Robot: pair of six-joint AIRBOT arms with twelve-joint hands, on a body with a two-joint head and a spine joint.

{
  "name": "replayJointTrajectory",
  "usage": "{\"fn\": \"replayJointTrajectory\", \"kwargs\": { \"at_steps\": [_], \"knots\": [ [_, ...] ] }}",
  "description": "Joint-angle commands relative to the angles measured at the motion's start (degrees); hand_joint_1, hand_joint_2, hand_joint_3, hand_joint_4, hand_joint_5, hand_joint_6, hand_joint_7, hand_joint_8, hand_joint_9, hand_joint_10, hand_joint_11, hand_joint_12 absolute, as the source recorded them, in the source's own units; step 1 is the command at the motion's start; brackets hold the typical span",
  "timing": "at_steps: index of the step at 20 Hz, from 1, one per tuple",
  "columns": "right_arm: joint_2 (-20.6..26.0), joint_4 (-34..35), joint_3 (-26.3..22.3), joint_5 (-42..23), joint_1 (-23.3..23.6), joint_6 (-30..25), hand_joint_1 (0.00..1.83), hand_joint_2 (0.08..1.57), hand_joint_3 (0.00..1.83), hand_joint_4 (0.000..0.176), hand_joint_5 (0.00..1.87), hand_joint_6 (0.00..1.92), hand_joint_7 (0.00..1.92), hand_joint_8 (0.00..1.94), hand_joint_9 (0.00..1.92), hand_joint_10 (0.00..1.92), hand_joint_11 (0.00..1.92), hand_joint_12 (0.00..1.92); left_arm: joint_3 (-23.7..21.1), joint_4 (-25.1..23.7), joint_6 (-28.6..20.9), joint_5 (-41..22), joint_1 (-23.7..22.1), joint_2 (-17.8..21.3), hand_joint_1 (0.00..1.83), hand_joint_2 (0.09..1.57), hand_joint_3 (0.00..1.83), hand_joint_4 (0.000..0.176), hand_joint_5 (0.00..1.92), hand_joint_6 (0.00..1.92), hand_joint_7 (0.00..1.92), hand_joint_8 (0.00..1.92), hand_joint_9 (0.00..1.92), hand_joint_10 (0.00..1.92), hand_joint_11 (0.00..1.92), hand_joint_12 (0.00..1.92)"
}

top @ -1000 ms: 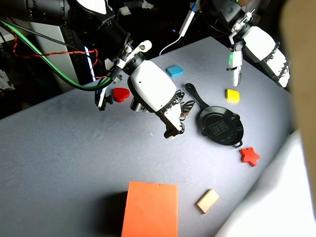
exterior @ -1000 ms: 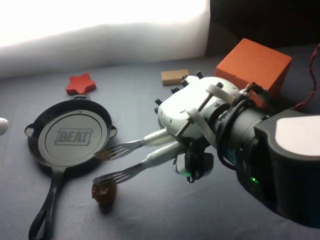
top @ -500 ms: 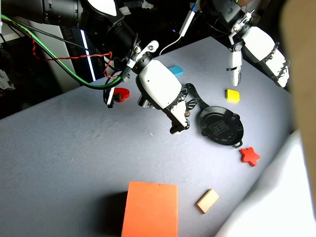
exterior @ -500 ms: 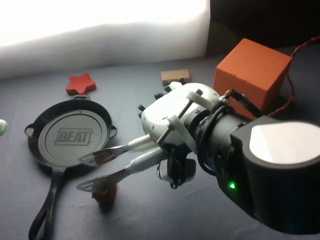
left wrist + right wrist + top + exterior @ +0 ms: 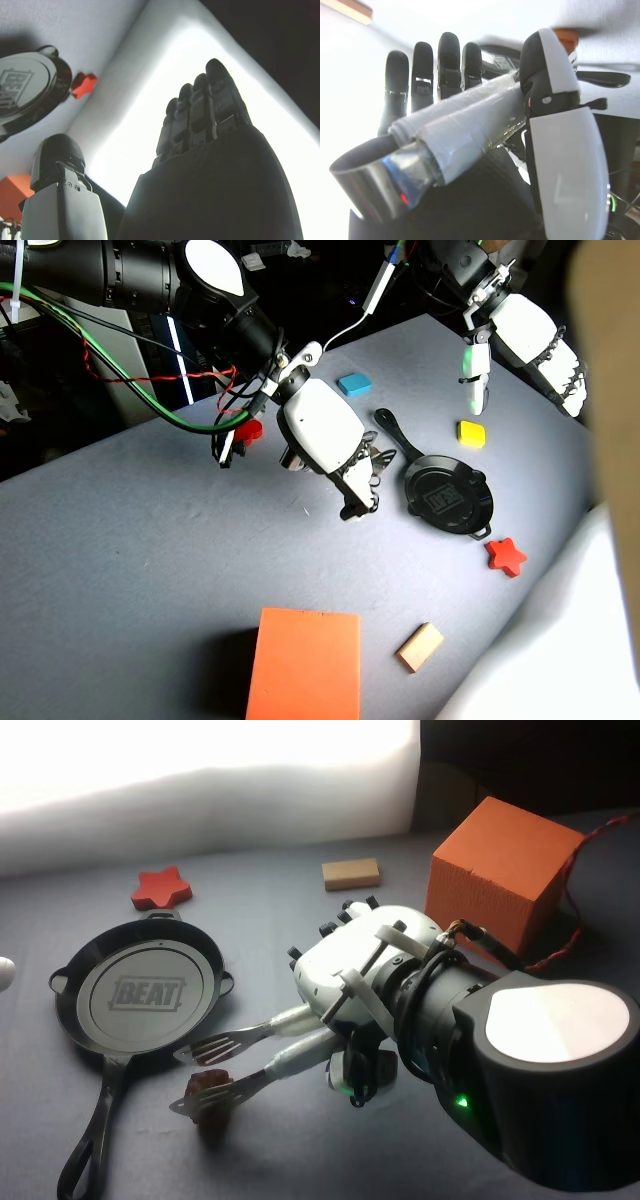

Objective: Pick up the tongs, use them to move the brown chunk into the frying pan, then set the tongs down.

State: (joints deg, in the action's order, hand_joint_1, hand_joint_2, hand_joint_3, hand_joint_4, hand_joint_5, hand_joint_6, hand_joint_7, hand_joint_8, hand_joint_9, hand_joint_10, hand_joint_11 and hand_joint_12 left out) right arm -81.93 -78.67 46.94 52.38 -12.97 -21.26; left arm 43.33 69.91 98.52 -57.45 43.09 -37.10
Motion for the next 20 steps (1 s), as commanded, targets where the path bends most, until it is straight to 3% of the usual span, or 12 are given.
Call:
{"fn": "replayJointTrajectory", "kwargs": {
  "at_steps": [1, 8, 14, 15, 16, 17, 20],
  "knots": [
    [0.06, -4.57, -0.13, -0.41, 0.18, -0.34, 0.83, 1.3, 0.01, 0.0, 0.54, 0.33, 0.65, 0.0, 0.28, 0.65, 0.0, 1.44, 0.25, -2.73, 0.2, -5.65, -0.26, 0.64, 0.45, 1.09, 0.0, 0.0, 0.0, 0.0, 0.07, 0.01, 0.05, 0.01, 0.0, 0.33],
    [-0.73, -4.57, 0.51, -0.61, -0.77, -0.93, 0.78, 1.33, 0.02, 0.0, 0.52, 0.33, 0.64, 0.0, 0.27, 0.64, 0.0, 1.44, -0.12, -2.6, 0.42, -5.65, -0.35, 0.64, 0.46, 1.08, 0.0, 0.0, 0.01, 0.0, 0.07, 0.0, 0.06, 0.0, 0.0, 0.34],
    [-0.82, -4.57, 0.81, -0.81, -1.19, -0.68, 0.97, 1.3, 0.01, 0.0, 0.68, 0.45, 0.82, 0.07, 0.42, 0.8, 0.0, 1.62, -0.41, -2.47, 0.72, -5.65, -0.61, 0.62, 0.49, 1.07, 0.0, 0.0, 0.01, 0.0, 0.06, 0.0, 0.05, 0.0, 0.0, 0.34],
    [-0.8, -4.57, 0.81, -0.81, -1.23, -0.52, 1.05, 1.27, 0.02, 0.0, 0.68, 1.21, 0.88, 0.09, 0.48, 0.82, 0.05, 1.65, -0.43, -2.47, 0.79, -5.65, -0.7, 0.58, 0.48, 1.07, 0.0, 0.0, 0.01, 0.0, 0.07, 0.0, 0.05, 0.0, 0.0, 0.32],
    [-0.78, -4.57, 0.81, -0.82, -1.27, -0.42, 1.05, 1.28, 0.02, 0.0, 0.67, 1.4, 0.91, 0.11, 0.52, 0.84, 0.08, 1.66, -0.49, -2.44, 0.81, -5.65, -0.76, 0.55, 0.49, 1.07, 0.0, 0.0, 0.0, 0.0, 0.07, 0.0, 0.05, 0.0, 0.0, 0.31],
    [-0.74, -4.57, 0.8, -0.86, -1.32, -0.32, 1.04, 1.3, 0.01, 0.0, 0.65, 1.46, 0.92, 0.11, 0.52, 0.84, 0.1, 1.65, -0.54, -2.41, 0.88, -5.65, -0.85, 0.51, 0.47, 1.07, 0.0, 0.0, 0.01, 0.0, 0.07, 0.0, 0.05, 0.0, 0.0, 0.31],
    [-0.59, -4.57, 0.8, -0.95, -1.38, 0.02, 1.09, 1.24, 0.0, 0.0, 0.75, 1.32, 1.01, 0.15, 0.64, 0.8, 0.23, 1.58, -0.66, -2.28, 1.27, -5.65, -1.19, 0.39, 0.46, 1.08, 0.0, 0.0, 0.0, 0.0, 0.05, 0.0, 0.05, 0.0, 0.0, 0.32]
  ]
}}
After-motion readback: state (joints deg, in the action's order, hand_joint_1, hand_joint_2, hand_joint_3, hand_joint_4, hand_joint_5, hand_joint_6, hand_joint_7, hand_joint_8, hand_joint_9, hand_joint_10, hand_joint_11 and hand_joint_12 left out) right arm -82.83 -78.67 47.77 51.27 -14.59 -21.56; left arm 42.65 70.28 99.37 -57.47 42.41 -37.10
